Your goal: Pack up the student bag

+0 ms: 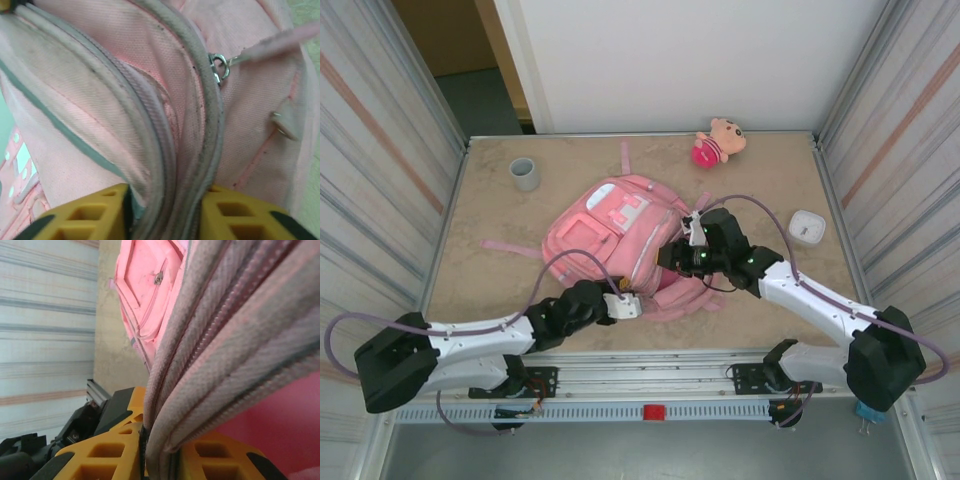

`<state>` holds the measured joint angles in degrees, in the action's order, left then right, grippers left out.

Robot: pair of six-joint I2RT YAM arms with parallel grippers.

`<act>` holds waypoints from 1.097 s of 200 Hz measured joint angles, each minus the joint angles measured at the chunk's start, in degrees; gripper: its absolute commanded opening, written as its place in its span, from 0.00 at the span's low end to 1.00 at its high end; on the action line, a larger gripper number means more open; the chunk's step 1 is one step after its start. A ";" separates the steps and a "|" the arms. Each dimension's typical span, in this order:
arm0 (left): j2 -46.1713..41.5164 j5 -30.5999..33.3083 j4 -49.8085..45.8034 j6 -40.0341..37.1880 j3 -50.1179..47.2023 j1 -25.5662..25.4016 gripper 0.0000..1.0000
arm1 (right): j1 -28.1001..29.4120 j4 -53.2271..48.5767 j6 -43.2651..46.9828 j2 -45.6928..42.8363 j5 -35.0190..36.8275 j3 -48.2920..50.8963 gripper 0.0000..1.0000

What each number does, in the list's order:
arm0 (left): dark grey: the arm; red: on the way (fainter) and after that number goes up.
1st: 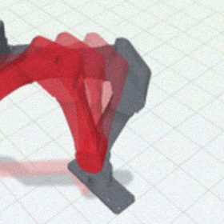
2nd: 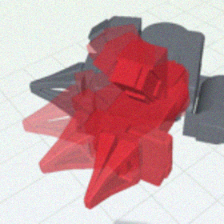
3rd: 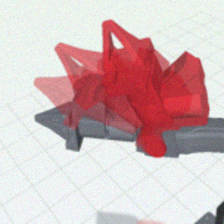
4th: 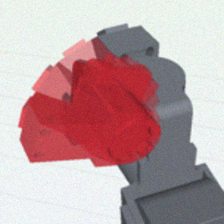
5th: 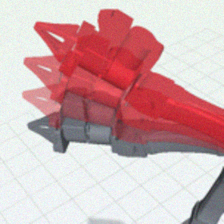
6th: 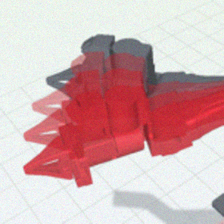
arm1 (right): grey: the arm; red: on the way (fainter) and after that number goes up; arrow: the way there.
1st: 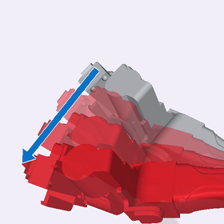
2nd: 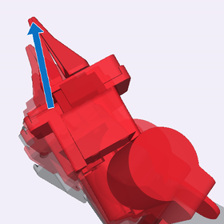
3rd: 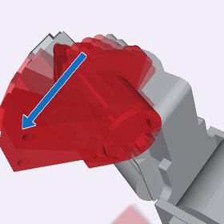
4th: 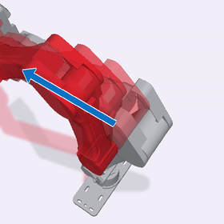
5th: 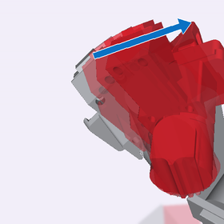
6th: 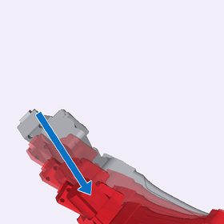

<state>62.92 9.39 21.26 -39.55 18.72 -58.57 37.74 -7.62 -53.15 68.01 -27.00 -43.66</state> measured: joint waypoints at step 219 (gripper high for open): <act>-7.37 -15.85 -12.55 11.72 3.15 8.39 0.07 | 26.86 -17.07 10.21 0.13 28.13 -3.50 0.48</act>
<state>55.55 -6.46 8.71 -27.83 21.87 -50.17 64.60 -24.69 -42.94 68.14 1.13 -47.16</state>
